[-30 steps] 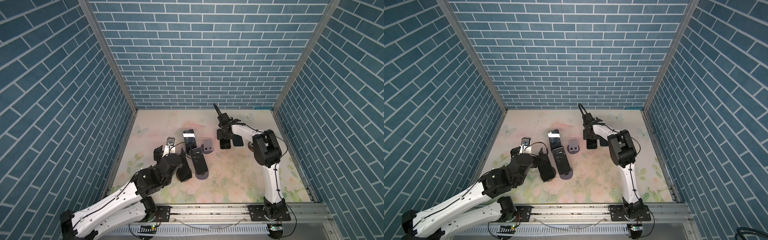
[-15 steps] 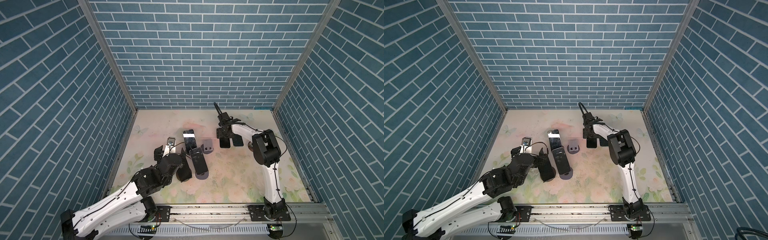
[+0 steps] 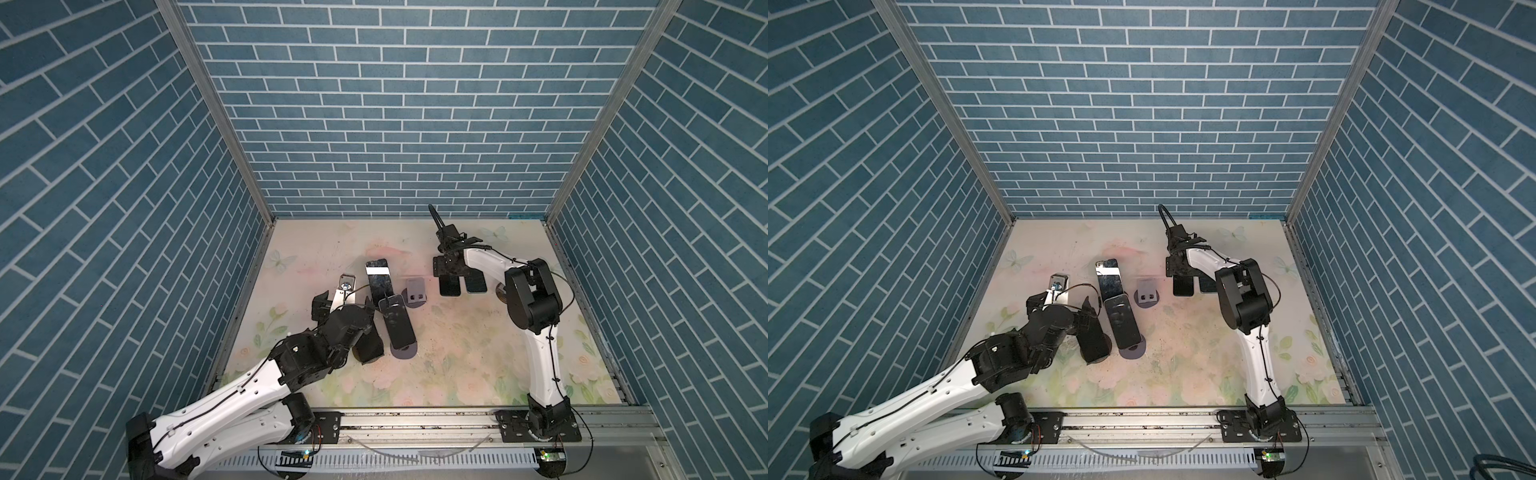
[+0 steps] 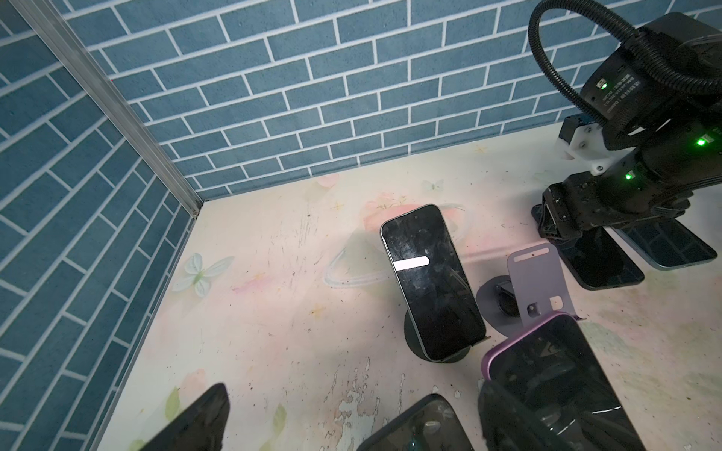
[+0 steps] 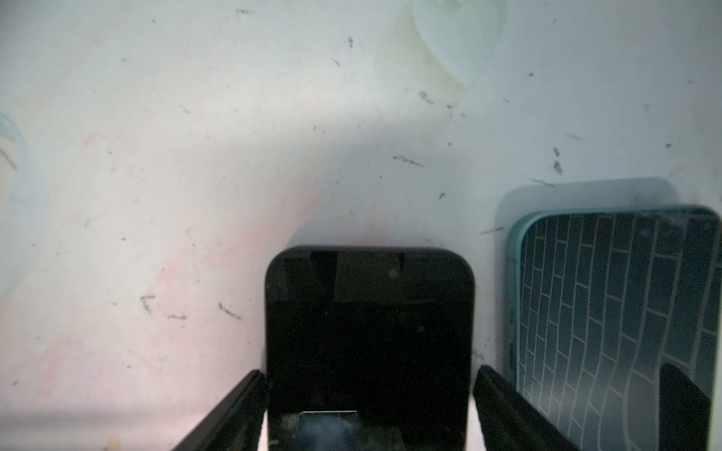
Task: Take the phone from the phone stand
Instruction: 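Open the right gripper to release the black phone on the table, then move the right gripper back toward the grey stands near the left gripper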
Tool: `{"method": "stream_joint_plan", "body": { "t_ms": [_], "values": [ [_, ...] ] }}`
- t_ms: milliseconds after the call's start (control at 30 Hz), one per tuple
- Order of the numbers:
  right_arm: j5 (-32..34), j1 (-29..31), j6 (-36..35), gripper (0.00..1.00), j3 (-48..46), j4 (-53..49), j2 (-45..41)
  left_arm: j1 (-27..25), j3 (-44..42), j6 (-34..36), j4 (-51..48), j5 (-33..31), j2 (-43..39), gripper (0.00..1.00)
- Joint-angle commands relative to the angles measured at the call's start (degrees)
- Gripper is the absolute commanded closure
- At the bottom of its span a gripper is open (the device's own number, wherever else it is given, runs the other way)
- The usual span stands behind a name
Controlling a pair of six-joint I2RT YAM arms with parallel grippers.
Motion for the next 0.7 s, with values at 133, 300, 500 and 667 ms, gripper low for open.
{"method": "stream_joint_plan", "body": {
  "t_ms": [133,300,500,667],
  "values": [
    [-0.6,-0.1,0.6,0.15,-3.5,-2.6,-6.5,0.3,1.7,-0.1,-0.6,0.8,0.4,0.0],
    [-0.2,-0.2,0.7,0.15,-5.6,-2.0,-10.6,0.3,1.8,-0.9,-0.9,1.2,0.6,0.0],
    [-1.2,0.0,1.9,0.15,-8.3,-1.5,-15.3,0.3,1.5,-1.8,-1.1,1.5,0.5,0.0],
    [-4.4,1.2,4.1,0.11,-12.1,1.2,-19.6,0.3,1.3,-2.1,-0.9,1.6,0.3,0.0]
  ]
}}
